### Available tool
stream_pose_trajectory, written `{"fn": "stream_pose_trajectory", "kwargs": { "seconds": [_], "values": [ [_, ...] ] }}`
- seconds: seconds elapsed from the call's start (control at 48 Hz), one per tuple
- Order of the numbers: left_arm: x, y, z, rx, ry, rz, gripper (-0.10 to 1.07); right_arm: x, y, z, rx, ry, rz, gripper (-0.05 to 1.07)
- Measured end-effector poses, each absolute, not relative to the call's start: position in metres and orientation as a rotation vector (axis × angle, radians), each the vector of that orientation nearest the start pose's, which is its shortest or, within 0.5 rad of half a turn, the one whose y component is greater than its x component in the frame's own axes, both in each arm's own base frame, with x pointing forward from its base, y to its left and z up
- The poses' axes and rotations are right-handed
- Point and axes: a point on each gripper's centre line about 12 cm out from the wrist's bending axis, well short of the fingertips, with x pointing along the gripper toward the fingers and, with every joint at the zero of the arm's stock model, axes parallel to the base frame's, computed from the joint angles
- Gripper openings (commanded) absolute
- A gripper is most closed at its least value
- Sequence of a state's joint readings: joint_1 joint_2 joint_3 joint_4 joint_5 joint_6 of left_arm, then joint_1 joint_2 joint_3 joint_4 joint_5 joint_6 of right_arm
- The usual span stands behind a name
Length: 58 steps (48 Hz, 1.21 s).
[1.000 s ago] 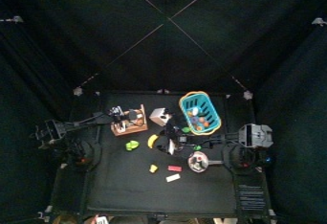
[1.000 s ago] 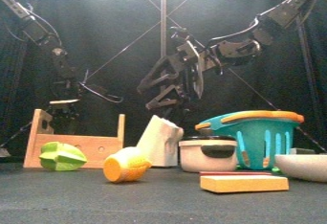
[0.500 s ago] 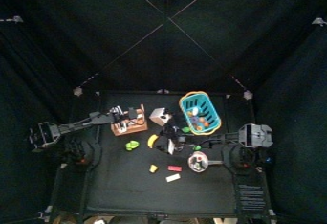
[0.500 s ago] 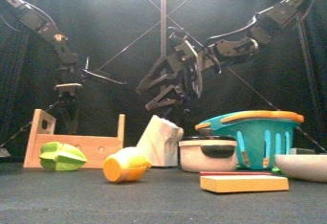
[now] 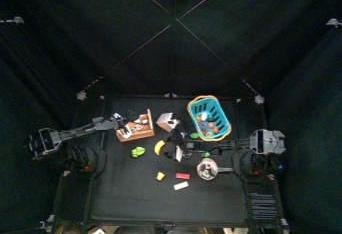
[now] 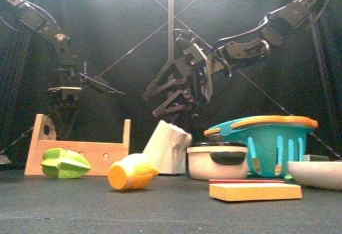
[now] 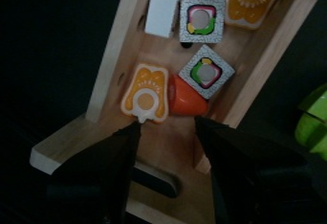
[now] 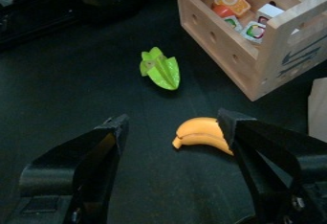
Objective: Grab squash half
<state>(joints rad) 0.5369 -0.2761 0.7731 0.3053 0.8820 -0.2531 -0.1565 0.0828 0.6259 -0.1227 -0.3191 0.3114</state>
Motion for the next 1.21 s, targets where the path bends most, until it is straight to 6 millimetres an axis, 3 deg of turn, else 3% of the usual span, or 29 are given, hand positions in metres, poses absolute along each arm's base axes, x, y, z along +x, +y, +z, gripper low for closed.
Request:
{"fn": "stream_pose_trajectory", "kwargs": {
  "seconds": [0.5, 1.208],
  "values": [
    [0.223, 0.17, 0.143, -0.21, 1.454, 0.692, 0.88, 0.417, -0.06, 0.179, 0.228, 0.383, -0.152, 1.03],
    [0.227, 0.179, 0.126, -0.153, 1.512, 0.682, 0.97, 0.418, -0.055, 0.174, 0.226, 0.397, -0.141, 1.03]
  ]
}}
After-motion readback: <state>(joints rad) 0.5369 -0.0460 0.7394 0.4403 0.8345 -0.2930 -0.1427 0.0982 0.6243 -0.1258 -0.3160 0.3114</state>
